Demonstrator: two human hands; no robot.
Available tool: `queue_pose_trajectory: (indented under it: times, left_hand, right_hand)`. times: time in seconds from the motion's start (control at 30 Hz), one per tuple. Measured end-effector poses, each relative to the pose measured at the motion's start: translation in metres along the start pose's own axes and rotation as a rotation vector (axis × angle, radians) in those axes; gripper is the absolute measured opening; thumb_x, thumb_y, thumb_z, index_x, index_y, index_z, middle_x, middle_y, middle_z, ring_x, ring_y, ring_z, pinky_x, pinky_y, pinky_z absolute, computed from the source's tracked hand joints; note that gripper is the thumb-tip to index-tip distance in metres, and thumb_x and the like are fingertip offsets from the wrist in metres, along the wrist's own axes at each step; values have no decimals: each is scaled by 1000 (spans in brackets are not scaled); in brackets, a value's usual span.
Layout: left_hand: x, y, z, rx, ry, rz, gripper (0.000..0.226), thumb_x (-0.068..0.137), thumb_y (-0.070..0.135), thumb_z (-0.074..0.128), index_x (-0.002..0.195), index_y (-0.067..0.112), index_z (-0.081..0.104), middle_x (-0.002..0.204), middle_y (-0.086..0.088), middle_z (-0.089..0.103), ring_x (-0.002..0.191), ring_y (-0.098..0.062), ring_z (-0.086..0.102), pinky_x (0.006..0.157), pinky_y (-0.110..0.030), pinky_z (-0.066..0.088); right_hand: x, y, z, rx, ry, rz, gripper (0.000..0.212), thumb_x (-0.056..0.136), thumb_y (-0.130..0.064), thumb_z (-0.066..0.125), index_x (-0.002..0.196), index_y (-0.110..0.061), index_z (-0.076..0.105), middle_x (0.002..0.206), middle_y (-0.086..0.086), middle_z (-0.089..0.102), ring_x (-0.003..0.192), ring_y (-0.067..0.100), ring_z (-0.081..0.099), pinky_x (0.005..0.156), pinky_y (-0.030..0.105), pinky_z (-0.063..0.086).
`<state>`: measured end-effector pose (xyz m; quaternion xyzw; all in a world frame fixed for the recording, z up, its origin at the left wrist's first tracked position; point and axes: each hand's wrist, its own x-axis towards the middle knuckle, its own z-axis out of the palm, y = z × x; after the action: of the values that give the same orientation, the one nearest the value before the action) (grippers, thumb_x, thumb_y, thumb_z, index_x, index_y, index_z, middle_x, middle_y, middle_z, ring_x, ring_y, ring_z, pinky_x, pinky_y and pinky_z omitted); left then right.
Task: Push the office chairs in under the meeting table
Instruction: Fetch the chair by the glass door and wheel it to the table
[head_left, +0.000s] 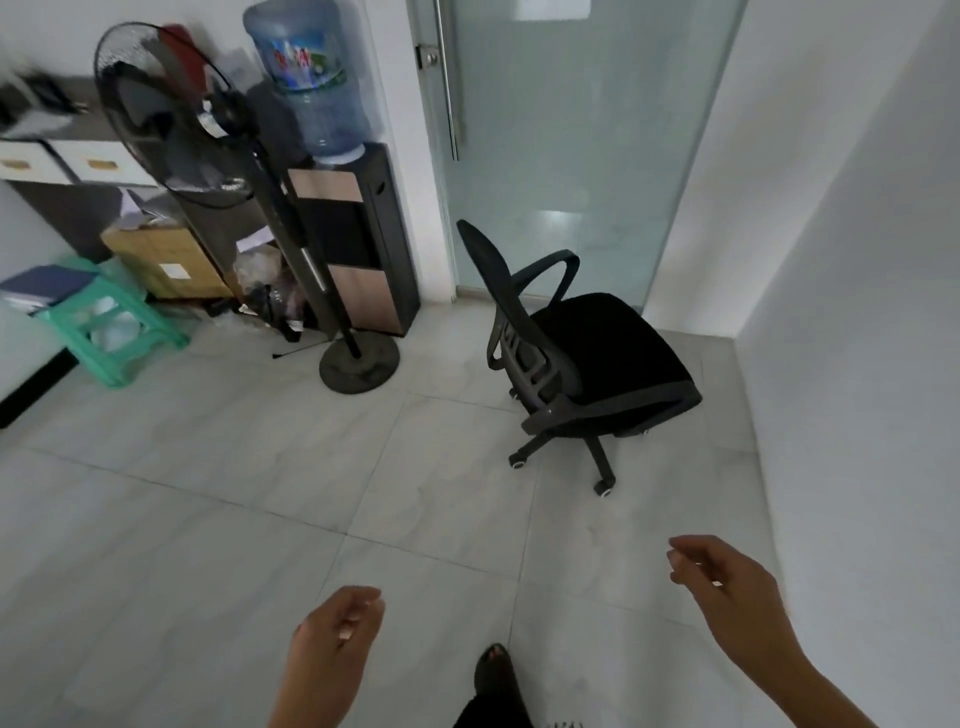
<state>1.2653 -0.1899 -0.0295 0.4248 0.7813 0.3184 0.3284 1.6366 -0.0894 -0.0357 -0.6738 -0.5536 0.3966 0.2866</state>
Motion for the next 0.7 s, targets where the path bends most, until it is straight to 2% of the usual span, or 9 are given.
queue_pose_trajectory:
  times: [0.03, 0.1, 0.17, 0.23, 0.37, 0.47, 0.53, 0.6, 0.7]
  left_hand:
    - [26, 11, -5, 12, -10, 6, 28, 79, 14, 70, 76, 41, 65, 65, 1, 71, 61, -13, 67, 62, -24, 51]
    - [82, 36, -14, 30, -20, 47, 25, 79, 9, 69, 73, 33, 66, 64, 1, 70, 61, -11, 66, 59, -18, 48]
    - [132, 60, -15, 47, -40, 95, 21, 81, 11, 67, 73, 30, 66, 65, 3, 70, 64, -9, 65, 59, -15, 47]
    - [177, 86, -11, 38, -66, 147, 16, 83, 13, 65, 76, 28, 66, 71, 7, 70, 65, -8, 64, 59, -17, 47]
    - [259, 123, 9, 25, -114, 183, 13, 85, 17, 63, 79, 28, 65, 72, 2, 70, 67, -6, 62, 60, -14, 47]
    - [318, 142, 28, 35, -121, 183, 11, 85, 19, 63, 82, 29, 65, 74, 5, 70, 68, -4, 62, 64, -22, 50]
    - [354, 155, 38, 49, -134, 174, 12, 85, 19, 63, 82, 31, 65, 74, 5, 69, 69, -5, 62, 64, -23, 50]
    - [385, 173, 43, 58, -148, 167, 13, 85, 18, 63, 83, 30, 64, 74, 3, 69, 70, -6, 61, 63, -18, 48]
    - [434, 201, 41, 75, -156, 194, 9, 86, 20, 62, 85, 28, 65, 75, 4, 68, 72, -5, 60, 63, -14, 47]
  right_hand:
    - [14, -12, 8, 5, -1, -1, 13, 86, -20, 66, 89, -33, 67, 80, -27, 68, 75, 2, 68, 65, 17, 49]
    - [47, -36, 21, -9, 13, -12, 12, 86, -21, 66, 90, -33, 67, 82, -27, 68, 77, 3, 68, 66, 17, 50]
    - [79, -55, 29, 5, 30, 1, 11, 86, -22, 66, 91, -32, 67, 81, -23, 70, 75, 0, 67, 66, 10, 49]
    - [110, -71, 35, -3, 50, 12, 12, 86, -21, 65, 91, -33, 66, 81, -21, 70, 75, -1, 66, 64, 8, 47]
    - [182, -100, 47, -43, 37, 11, 15, 88, -21, 64, 87, -36, 64, 79, -13, 72, 76, 3, 67, 63, 16, 48]
    - [250, -120, 62, -88, 22, -19, 17, 88, -23, 64, 88, -40, 61, 79, -13, 71, 76, -1, 65, 62, 15, 50]
    - [298, -134, 77, -99, -27, -38, 15, 88, -25, 64, 92, -39, 61, 78, -13, 70, 74, 1, 65, 69, 24, 56]
    - [340, -150, 96, -120, -75, -61, 14, 87, -28, 64, 101, -30, 64, 83, -15, 68, 77, 1, 64, 77, 30, 57]
    - [400, -186, 131, -221, -148, -154, 37, 86, -41, 61, 120, -26, 57, 104, -16, 60, 93, -1, 57, 87, 23, 48]
